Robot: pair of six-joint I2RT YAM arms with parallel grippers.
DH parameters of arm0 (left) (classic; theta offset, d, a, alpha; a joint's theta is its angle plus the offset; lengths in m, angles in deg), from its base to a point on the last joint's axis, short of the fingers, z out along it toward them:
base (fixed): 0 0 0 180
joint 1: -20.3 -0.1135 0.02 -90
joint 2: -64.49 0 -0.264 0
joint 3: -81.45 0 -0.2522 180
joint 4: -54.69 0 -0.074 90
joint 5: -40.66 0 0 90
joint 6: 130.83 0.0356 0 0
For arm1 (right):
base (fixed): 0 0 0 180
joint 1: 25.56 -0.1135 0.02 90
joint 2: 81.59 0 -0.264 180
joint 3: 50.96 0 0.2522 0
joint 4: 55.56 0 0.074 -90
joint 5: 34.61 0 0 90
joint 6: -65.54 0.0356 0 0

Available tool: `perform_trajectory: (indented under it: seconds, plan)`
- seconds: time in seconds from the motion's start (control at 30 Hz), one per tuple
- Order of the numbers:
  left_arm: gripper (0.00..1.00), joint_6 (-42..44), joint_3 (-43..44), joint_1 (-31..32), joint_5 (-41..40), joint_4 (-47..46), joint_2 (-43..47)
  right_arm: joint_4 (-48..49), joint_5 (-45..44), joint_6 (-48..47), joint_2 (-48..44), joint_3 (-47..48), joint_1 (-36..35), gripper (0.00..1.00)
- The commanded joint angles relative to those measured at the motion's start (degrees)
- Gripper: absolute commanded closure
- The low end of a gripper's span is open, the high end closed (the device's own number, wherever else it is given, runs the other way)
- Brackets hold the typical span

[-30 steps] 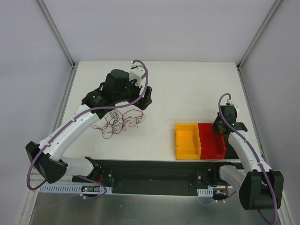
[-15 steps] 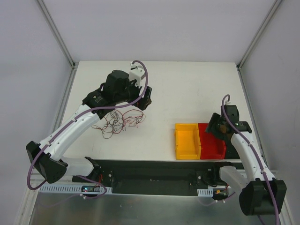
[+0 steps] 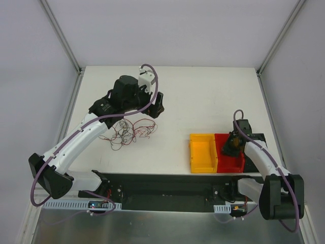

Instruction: Untangle the cables

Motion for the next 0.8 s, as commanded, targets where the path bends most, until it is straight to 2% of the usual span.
perform_trajectory:
  seconds: [0.0, 0.07, 0.2, 0.37, 0.47, 0.6, 0.7, 0.77]
  plan:
    - [0.01, -4.94, -1.25, -3.08, 3.23, -3.86, 1.54, 0.40, -4.21, -0.81, -3.73, 2.34, 0.25, 0.76]
    - [0.01, -6.18, -1.43, -4.22, 3.41, -4.30, 1.71, -3.37, -5.44, -3.00, -5.84, 3.93, 0.17, 0.66]
    - [0.01, -6.71, -2.49, -5.02, -0.18, -4.91, 2.85, -9.36, -7.12, -5.47, -13.74, 7.18, 0.25, 0.31]
    - [0.01, -9.69, -3.19, -6.51, -1.07, -5.44, 3.38, -11.74, -8.26, -4.59, -21.13, 13.06, -1.84, 0.20]
    - [0.01, -10.93, -4.42, -8.18, -2.12, -6.76, 4.52, -11.13, -11.33, -6.79, -19.92, 17.37, -6.06, 0.17]
    - [0.01, -11.37, -6.35, -8.98, -6.43, -8.07, 6.71, -6.22, -8.27, -8.82, -12.64, 21.50, -14.13, 0.21]
    - [0.01, -10.93, -9.16, -9.06, -12.22, -10.88, 9.44, 4.13, -0.30, -4.88, -5.26, 22.57, -20.64, 0.28]
    - [0.01, -10.06, -10.30, -9.06, -14.51, -12.03, 10.76, 14.92, 2.80, -0.66, 0.54, 22.74, -26.18, 0.35]
